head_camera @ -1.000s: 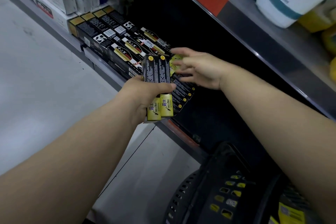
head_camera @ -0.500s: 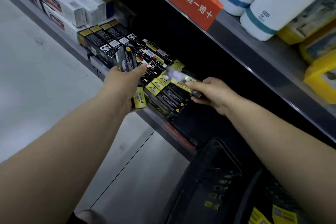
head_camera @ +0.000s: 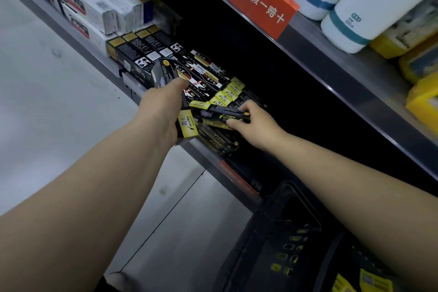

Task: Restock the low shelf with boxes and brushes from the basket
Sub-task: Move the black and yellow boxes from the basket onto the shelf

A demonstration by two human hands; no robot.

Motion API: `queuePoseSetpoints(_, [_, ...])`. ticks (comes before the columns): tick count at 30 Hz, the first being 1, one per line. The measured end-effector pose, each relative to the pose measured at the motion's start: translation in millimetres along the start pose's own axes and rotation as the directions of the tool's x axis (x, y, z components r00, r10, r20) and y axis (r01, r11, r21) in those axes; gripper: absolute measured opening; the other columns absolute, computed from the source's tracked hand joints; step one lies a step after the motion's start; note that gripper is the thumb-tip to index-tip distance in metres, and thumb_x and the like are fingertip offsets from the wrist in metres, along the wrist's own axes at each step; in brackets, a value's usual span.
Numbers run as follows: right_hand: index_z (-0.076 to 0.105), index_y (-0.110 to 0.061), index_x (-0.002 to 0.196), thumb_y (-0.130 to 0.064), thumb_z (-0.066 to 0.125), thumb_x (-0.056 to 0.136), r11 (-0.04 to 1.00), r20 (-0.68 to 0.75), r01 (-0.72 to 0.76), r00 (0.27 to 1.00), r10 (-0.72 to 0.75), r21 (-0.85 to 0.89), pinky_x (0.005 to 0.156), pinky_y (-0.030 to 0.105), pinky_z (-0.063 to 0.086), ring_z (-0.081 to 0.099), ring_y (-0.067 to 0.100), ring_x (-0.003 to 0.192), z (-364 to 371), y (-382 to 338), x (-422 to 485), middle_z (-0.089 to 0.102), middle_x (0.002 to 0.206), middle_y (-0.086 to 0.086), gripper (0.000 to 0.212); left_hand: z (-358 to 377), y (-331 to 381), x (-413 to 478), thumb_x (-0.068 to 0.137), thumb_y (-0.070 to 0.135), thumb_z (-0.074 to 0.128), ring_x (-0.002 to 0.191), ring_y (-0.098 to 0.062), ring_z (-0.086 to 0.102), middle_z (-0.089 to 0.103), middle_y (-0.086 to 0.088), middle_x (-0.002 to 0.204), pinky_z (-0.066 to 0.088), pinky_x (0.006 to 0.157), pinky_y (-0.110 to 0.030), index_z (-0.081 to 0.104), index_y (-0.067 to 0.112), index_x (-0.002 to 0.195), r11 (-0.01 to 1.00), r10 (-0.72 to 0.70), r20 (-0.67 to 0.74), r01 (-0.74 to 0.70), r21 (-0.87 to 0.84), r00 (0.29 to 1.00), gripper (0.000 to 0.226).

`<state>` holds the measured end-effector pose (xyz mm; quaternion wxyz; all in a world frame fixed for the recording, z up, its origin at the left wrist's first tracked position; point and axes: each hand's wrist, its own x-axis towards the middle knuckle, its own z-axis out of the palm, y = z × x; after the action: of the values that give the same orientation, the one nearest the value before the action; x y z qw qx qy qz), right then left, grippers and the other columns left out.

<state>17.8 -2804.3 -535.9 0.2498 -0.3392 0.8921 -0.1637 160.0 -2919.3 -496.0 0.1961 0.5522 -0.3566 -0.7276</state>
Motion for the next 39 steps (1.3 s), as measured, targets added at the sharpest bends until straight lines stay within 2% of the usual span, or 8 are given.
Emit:
queuePoseSetpoints(5, [0.047, -0.015, 0.113, -0.034, 0.06, 0.089, 0.941, 0.086, 0.007, 0.996, 0.024, -0.338, 0.063, 0.024, 0.039, 0.048, 0.016, 0.081, 9, 8, 0, 0.05, 0.117, 0.006, 0.033, 0, 0, 2, 0.085, 0.032, 0.065, 0.042, -0.013, 0.052, 0.049, -0.001, 0.069, 0.045, 0.036, -0.02, 0.05, 0.015, 0.098, 1.0, -0.004, -0.002, 0.004, 0.015, 1.0, 0.026])
queuePoseSetpoints(7, [0.043, -0.012, 0.121, -0.032, 0.059, 0.091, 0.943, 0.071, -0.008, 0.997, 0.033, -0.332, 0.065, 0.027, 0.039, 0.046, 0.018, 0.084, 11, 5, 1, 0.046, 0.126, 0.01, 0.04, 0, 0, 2, 0.085, 0.03, 0.065, 0.032, -0.01, 0.051, 0.05, -0.001, 0.067, 0.043, 0.033, -0.021, 0.05, 0.016, 0.09, 1.0, 0.001, 0.003, -0.001, 0.006, 1.0, 0.021])
queuePoseSetpoints(10, [0.042, -0.011, 0.121, -0.034, 0.058, 0.09, 0.959, 0.009, -0.06, 0.998, 0.065, -0.278, 0.054, 0.026, 0.036, 0.048, 0.019, 0.081, 8, 3, 2, 0.055, 0.117, 0.01, 0.042, -1, 0, 3, 0.085, 0.027, 0.065, 0.023, -0.006, 0.047, 0.051, -0.001, 0.067, 0.042, 0.032, -0.022, 0.05, 0.015, 0.09, 1.0, 0.01, 0.017, -0.01, 0.008, 1.0, 0.02])
queuePoseSetpoints(14, [0.043, -0.009, 0.124, -0.039, 0.059, 0.089, 0.939, 0.075, -0.036, 0.995, 0.066, -0.341, 0.062, 0.026, 0.039, 0.054, 0.023, 0.093, 12, 3, 0, 0.057, 0.116, 0.01, 0.049, -2, 1, 4, 0.084, 0.028, 0.066, 0.033, -0.01, 0.053, 0.053, -0.001, 0.07, 0.044, 0.033, -0.023, 0.05, 0.015, 0.097, 1.0, 0.013, 0.017, -0.013, 0.002, 1.0, 0.024])
queuePoseSetpoints(20, [0.043, -0.007, 0.119, -0.036, 0.057, 0.09, 0.908, 0.088, 0.039, 0.996, -0.003, -0.418, 0.044, 0.024, 0.028, 0.045, 0.013, 0.062, 15, 2, 1, 0.046, 0.075, -0.002, 0.043, -3, 0, 1, 0.084, 0.025, 0.066, 0.025, -0.006, 0.05, 0.053, 0.0, 0.063, 0.043, 0.031, -0.023, 0.047, 0.018, 0.079, 1.0, 0.021, 0.035, -0.02, -0.011, 0.999, 0.021])
queuePoseSetpoints(25, [0.038, -0.012, 0.136, -0.031, 0.056, 0.091, 0.891, 0.102, 0.081, 0.994, -0.039, -0.446, 0.062, 0.027, 0.044, 0.057, 0.027, 0.091, 12, 5, 1, 0.055, 0.117, 0.014, 0.052, -2, -2, 2, 0.083, 0.026, 0.067, 0.048, -0.014, 0.056, 0.055, -0.002, 0.07, 0.049, 0.048, -0.026, 0.049, 0.019, 0.083, 0.999, -0.007, 0.057, 0.005, 0.039, 0.998, 0.02])
queuePoseSetpoints(34, [0.036, -0.014, 0.134, -0.047, 0.058, 0.087, 0.881, 0.123, 0.066, 0.992, -0.009, -0.469, 0.075, 0.033, 0.052, 0.055, 0.025, 0.103, 4, -2, 1, 0.048, 0.13, 0.011, 0.061, 2, -8, 4, 0.08, 0.023, 0.072, 0.059, -0.02, 0.055, 0.055, -0.005, 0.071, 0.052, 0.058, -0.033, 0.054, 0.013, 0.085, 0.996, -0.057, 0.119, 0.048, 0.079, 0.991, 0.02])
queuePoseSetpoints(39, [0.012, -0.033, 0.148, -0.027, 0.072, 0.078, 0.879, -0.044, 0.417, 0.898, -0.438, -0.232, 0.107, 0.042, 0.034, 0.029, 0.027, 0.135, -25, -30, -13, 0.017, 0.152, 0.005, 0.092, 2, -12, 2, 0.071, 0.025, 0.079, 0.06, -0.018, 0.059, 0.062, -0.007, 0.073, 0.05, 0.055, -0.028, 0.057, 0.011, 0.077, 0.968, -0.032, 0.201, -0.02, 0.252, 0.979, 0.027])
